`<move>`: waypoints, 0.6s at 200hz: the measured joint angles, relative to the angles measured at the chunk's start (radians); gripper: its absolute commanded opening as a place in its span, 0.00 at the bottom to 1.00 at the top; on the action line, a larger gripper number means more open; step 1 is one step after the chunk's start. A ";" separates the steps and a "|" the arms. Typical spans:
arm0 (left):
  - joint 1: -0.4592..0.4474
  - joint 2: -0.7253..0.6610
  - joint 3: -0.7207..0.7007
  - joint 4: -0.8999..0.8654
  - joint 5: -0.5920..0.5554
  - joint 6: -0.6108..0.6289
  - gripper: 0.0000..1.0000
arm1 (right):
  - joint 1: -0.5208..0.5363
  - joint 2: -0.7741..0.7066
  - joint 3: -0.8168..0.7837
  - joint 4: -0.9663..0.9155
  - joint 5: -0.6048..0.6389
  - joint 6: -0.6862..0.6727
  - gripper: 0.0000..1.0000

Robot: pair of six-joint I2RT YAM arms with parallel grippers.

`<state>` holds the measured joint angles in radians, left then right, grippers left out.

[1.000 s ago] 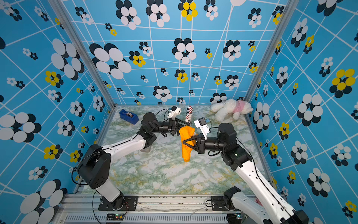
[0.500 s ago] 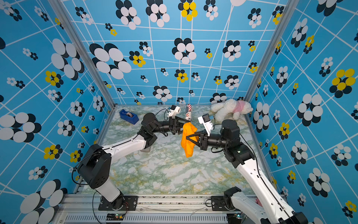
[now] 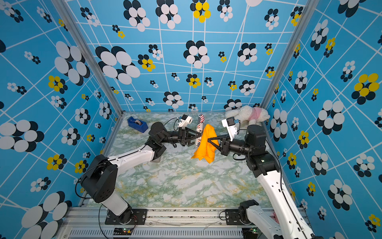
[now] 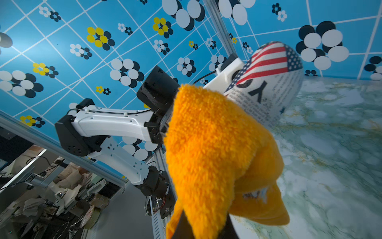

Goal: Wipe the eyeglass case
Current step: Wipe the dirt from the eyeglass case.

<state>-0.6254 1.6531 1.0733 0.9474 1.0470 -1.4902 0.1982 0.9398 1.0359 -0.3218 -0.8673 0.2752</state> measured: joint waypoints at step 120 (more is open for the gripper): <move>-0.005 -0.076 -0.035 -0.055 0.042 0.052 0.12 | 0.089 0.045 -0.099 0.261 0.023 0.211 0.00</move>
<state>-0.6304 1.5768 1.0386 0.8925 1.0889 -1.4380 0.2874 0.9848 0.9367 -0.0608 -0.8444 0.4858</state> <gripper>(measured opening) 0.617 0.097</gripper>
